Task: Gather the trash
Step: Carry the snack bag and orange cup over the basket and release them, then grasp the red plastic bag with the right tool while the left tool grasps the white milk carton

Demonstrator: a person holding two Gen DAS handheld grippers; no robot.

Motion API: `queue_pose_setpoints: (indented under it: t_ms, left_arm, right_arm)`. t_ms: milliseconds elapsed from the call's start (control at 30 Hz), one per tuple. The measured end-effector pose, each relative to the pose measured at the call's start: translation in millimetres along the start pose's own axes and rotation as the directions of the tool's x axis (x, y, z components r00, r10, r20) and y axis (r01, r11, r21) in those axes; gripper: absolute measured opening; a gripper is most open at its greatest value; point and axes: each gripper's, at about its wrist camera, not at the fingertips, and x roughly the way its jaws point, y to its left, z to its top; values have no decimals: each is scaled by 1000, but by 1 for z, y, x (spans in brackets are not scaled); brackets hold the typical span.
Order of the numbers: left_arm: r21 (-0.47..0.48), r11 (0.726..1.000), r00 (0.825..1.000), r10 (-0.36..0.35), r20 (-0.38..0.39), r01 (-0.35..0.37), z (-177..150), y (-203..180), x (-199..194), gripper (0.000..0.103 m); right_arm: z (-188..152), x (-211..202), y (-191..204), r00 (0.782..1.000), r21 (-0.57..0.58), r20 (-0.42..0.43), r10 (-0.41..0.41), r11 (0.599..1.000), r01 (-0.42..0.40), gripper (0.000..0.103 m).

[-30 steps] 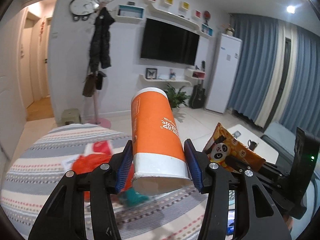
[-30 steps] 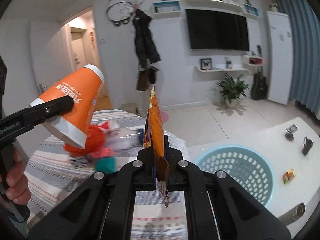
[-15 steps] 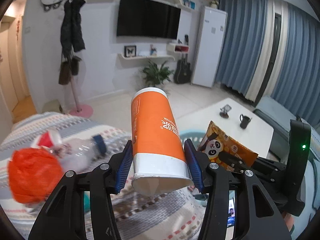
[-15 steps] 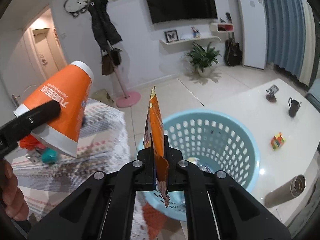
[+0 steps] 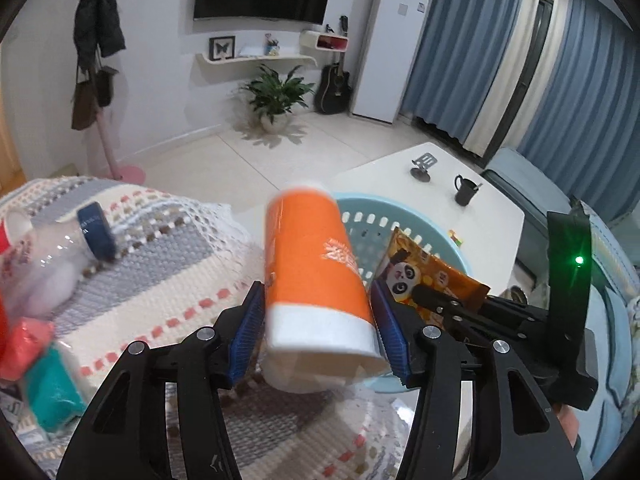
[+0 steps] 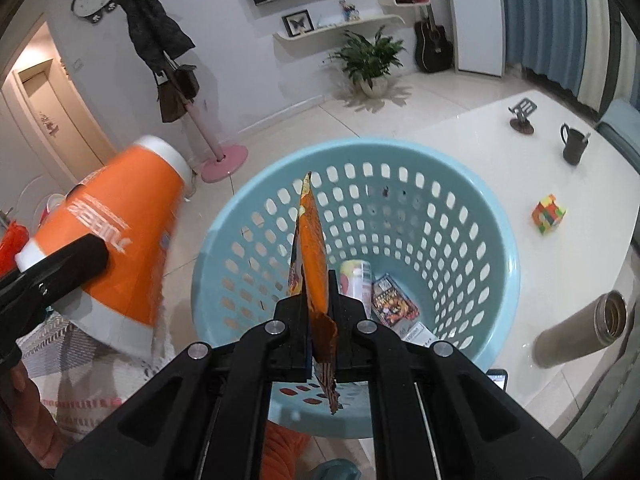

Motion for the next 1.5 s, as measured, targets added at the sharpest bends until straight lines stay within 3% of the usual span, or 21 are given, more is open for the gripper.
queue_pose_setpoints:
  t_ms: [67, 200, 233, 633, 867, 1100, 1367, 1500]
  left_arm:
    - [-19, 1000, 1000, -20, -3, 20, -1, 3, 0, 63]
    - [-30, 999, 1000, -13, -4, 13, -2, 5, -2, 64]
    - [-33, 999, 1000, -14, -4, 14, -3, 6, -3, 64]
    - [-44, 999, 998, -6, 61, 9, -9, 3, -40, 64]
    - [-92, 995, 988, 55, 144, -42, -17, 26, -90, 64]
    - [-219, 966, 957, 184, 224, -135, -34, 75, -148, 69]
    - [-392, 892, 910, 336, 241, -225, -71, 147, -211, 68]
    - [-443, 863, 893, 377, 245, -243, -89, 171, -238, 68]
  right_arm:
    - [0, 1, -4, 1000, 14, -7, 7, 1000, -7, 8]
    - [0, -1, -11, 1000, 43, -4, 28, 999, -28, 42]
    - [0, -3, -10, 1000, 43, -1, 30, 999, -30, 44]
    - [3, -29, 16, 999, -10, 30, 44, 999, -44, 44]
    - [6, -52, 67, 992, -122, 68, 104, 988, -95, 47]
    - [5, -69, 140, 978, -264, 80, 193, 950, -166, 54]
    - [-4, -72, 239, 953, -394, 33, 300, 880, -264, 66]
    - [-12, -71, 283, 945, -433, 9, 328, 853, -292, 80]
